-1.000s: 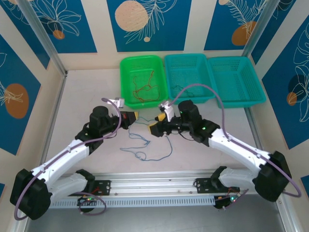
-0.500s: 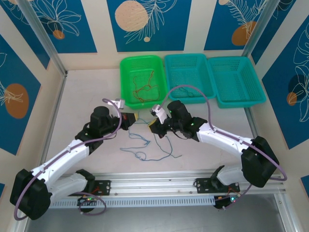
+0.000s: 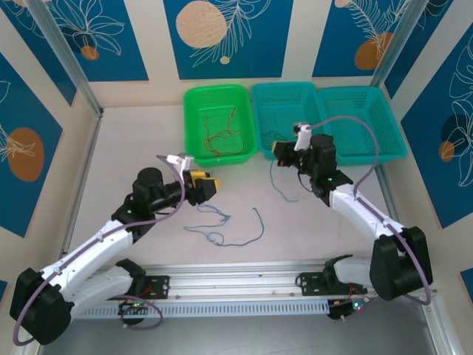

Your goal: Untangle the cables

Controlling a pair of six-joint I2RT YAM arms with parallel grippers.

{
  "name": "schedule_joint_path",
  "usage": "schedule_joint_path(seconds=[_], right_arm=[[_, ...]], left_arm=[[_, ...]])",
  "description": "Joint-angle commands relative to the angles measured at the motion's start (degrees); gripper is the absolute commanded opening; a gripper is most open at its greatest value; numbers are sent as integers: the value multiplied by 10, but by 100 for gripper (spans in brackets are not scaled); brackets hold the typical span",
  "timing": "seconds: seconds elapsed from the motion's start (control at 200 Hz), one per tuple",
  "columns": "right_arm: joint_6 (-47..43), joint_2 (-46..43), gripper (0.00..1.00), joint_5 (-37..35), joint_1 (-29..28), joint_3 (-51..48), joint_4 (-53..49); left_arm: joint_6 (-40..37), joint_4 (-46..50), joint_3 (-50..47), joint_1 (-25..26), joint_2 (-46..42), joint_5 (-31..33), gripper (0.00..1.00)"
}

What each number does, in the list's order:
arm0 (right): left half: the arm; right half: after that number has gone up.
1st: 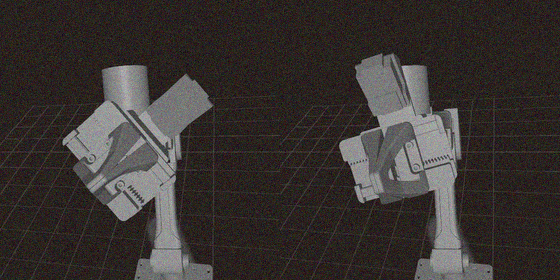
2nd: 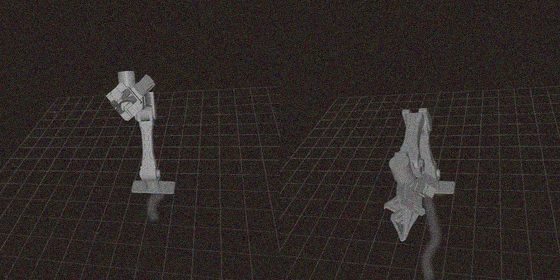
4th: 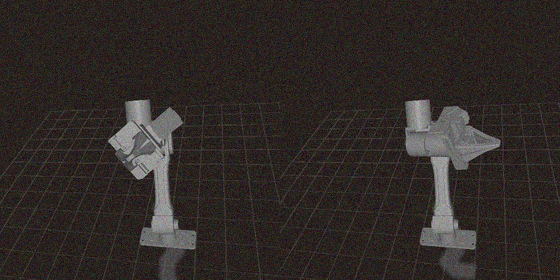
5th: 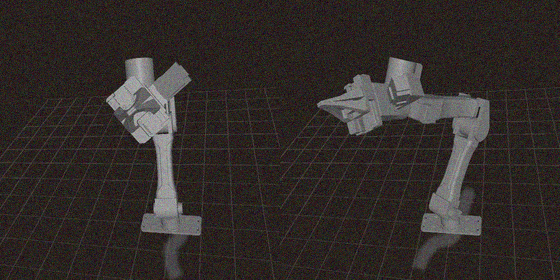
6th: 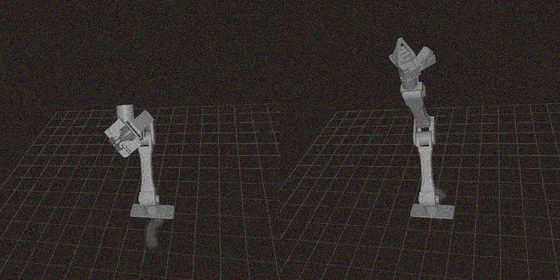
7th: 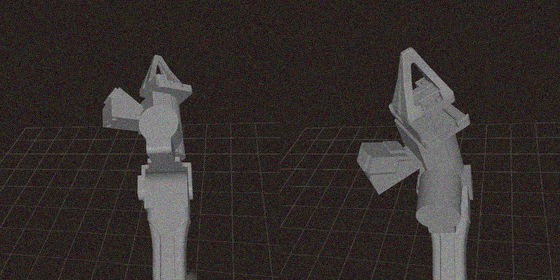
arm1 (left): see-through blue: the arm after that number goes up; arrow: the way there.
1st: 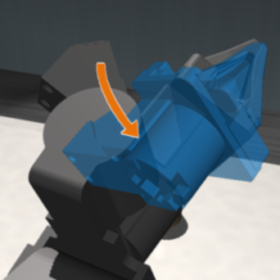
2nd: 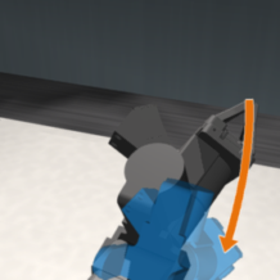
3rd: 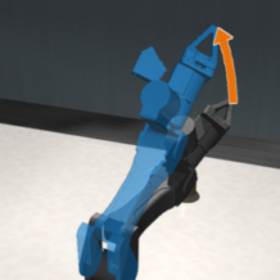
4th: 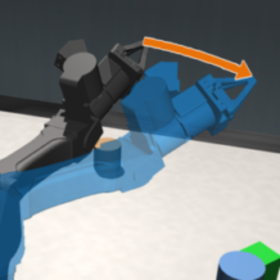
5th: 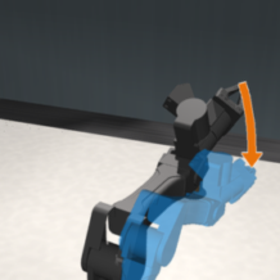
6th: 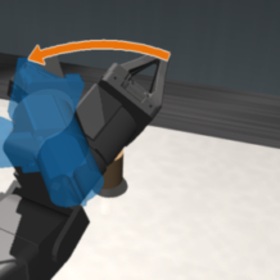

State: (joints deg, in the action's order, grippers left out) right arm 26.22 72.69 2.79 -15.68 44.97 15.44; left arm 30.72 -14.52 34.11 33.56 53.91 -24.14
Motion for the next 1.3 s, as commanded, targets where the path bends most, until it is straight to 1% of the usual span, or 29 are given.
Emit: schedule_joint_path(seconds=[0.0,0.06,0.14,0.215,0.27,0.375,0.46,0.535,0.65,0.705,0.81,0.855,0.945,0.965,1.005,1.075,1.12,1.2,1.295], right_arm=[[18,54,0,-80,27,32,141],[-7,93,0,-94,36,68,173],[-31,141,0,-83,46,121,202],[-50,179,0,-76,46,150,264],[-41,202,0,-73,48,166,305],[0,245,0,-68,56,210,334],[-6,288,0,-108,55,237,388],[-6,333,0,-125,60,278,397],[-1,393,0,-122,70,346,329],[8,410,0,-127,73,368,260],[29,436,0,-129,75,401,132],[40,451,0,-109,77,421,77],[67,481,0,-71,85,464,-29],[72,486,3,-67,86,475,-50],[82,495,13,-53,91,495,-88],[94,501,37,-34,96,518,-132],[93,494,46,-35,97,522,-147],[84,467,52,-44,94,508,-146],[71,426,54,-41,92,481,-143]], left_arm=[[-21,-13,-13,12,-12,-6,67],[-16,-27,-22,15,-13,-1,68],[-12,-34,-28,18,-14,1,69],[-13,-30,-30,20,-15,1,70],[-14,-27,-33,22,-18,4,70],[-14,-26,-39,23,-24,10,71],[-15,-29,-44,22,-27,12,71],[-16,-31,-47,22,-27,10,72],[-21,-21,-46,23,-31,5,72],[-29,3,-41,23,-38,9,73],[-53,112,-13,24,-51,53,73],[-65,154,0,24,-53,66,73],[-79,209,20,24,-45,69,74],[-81,220,25,24,-43,69,74],[-85,245,36,26,-36,72,74],[-85,284,54,25,-20,86,74],[-81,304,63,25,-11,98,74],[-68,315,66,26,1,121,74],[-55,312,64,25,12,135,74]])
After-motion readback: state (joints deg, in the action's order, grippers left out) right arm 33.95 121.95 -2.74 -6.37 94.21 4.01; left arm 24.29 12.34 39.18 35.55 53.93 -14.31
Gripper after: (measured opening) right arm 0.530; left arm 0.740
